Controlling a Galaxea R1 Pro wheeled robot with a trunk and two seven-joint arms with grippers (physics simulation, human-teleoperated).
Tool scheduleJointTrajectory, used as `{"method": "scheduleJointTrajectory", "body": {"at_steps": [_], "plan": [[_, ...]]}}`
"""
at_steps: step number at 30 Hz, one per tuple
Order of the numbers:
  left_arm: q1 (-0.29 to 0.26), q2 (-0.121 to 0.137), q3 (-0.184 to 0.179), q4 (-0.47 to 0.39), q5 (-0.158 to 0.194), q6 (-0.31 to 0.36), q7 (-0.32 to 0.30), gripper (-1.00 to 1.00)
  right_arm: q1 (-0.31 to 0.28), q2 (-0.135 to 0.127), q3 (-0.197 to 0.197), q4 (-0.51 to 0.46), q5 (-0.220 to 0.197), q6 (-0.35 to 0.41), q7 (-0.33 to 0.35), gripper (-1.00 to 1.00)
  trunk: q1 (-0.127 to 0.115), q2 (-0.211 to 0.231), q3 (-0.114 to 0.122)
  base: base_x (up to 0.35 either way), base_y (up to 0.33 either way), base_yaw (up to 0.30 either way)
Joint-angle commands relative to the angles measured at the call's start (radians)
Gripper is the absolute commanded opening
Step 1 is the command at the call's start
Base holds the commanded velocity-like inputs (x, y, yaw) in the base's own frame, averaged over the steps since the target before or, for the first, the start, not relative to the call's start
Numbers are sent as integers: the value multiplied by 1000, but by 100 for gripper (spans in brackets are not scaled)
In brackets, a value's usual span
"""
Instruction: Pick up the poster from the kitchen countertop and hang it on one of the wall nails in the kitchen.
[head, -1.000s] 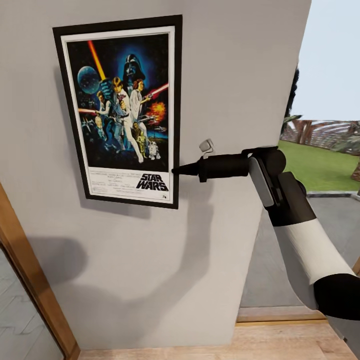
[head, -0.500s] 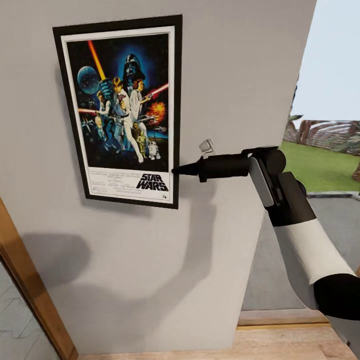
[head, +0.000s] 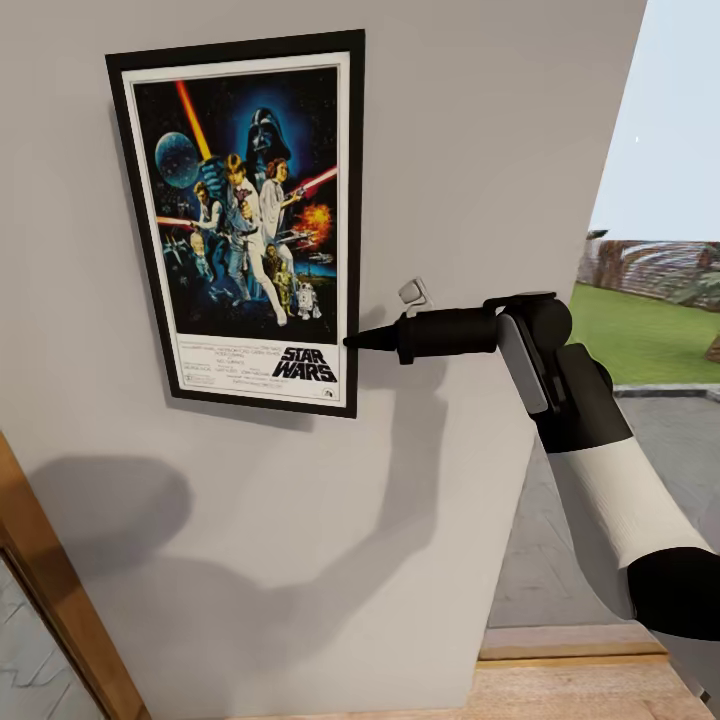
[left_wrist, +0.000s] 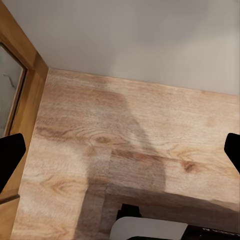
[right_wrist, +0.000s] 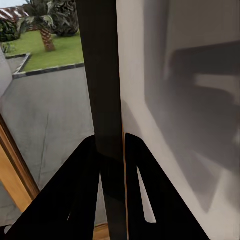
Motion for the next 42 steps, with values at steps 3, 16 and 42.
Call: {"method": "scheduleJointTrajectory", "body": {"at_steps": [3, 16, 42], "plan": [[0, 0, 3, -1, 0, -2, -6, 100, 0, -1, 1, 0, -4, 5, 4, -100, 0, -1, 0, 1, 0, 0], [0, 0, 4, -1, 0, -2, -7, 100, 0, -1, 0, 0, -4, 5, 4, -100, 0, -1, 0, 0, 0, 0], [0, 0, 4, -2, 0, -2, -8, 100, 17, -5, 7, -27, -4, -2, 5, -100, 0, -1, 0, 0, 0, 0]]}}
